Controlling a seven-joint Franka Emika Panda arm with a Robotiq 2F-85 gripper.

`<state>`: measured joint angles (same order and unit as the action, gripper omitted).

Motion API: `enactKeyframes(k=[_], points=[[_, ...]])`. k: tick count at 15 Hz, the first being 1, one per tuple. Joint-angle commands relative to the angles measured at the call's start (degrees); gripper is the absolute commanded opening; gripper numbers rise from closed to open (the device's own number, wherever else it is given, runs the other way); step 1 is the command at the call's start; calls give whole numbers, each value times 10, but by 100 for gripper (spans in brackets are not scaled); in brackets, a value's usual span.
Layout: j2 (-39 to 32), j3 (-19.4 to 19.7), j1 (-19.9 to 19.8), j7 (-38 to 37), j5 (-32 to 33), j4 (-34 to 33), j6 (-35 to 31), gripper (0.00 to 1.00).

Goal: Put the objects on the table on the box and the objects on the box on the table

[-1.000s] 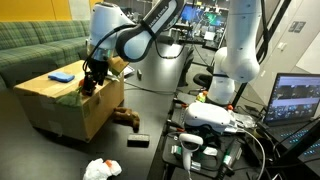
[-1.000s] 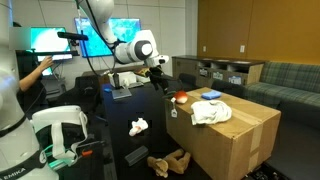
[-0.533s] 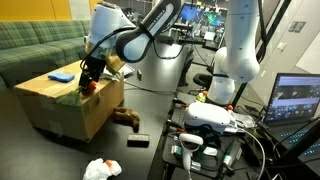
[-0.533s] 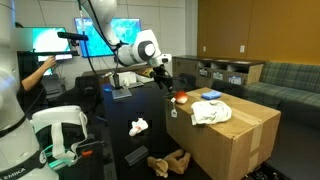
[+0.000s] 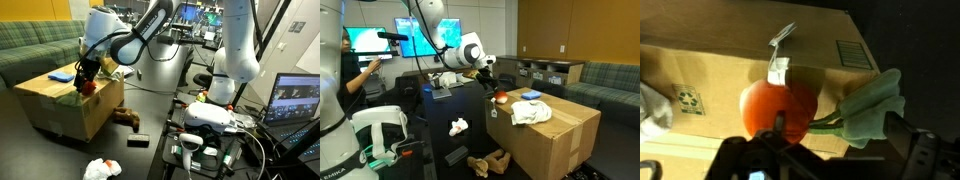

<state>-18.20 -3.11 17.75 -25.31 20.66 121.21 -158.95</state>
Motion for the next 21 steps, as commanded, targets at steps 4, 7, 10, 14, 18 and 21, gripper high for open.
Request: enactKeyframes(k=[4, 7, 10, 14, 18, 21], points=[[-49, 24, 22, 9, 1, -48, -7, 100], [-58, 43, 36, 1, 10, -58, -5, 100], [-62, 59, 47, -3, 14, -65, -4, 96], [-73, 81, 64, -14, 32, -75, -3, 63], [-89, 115, 87, -42, 72, -90, -4, 32], [-98, 127, 95, -53, 84, -97, -2, 8]])
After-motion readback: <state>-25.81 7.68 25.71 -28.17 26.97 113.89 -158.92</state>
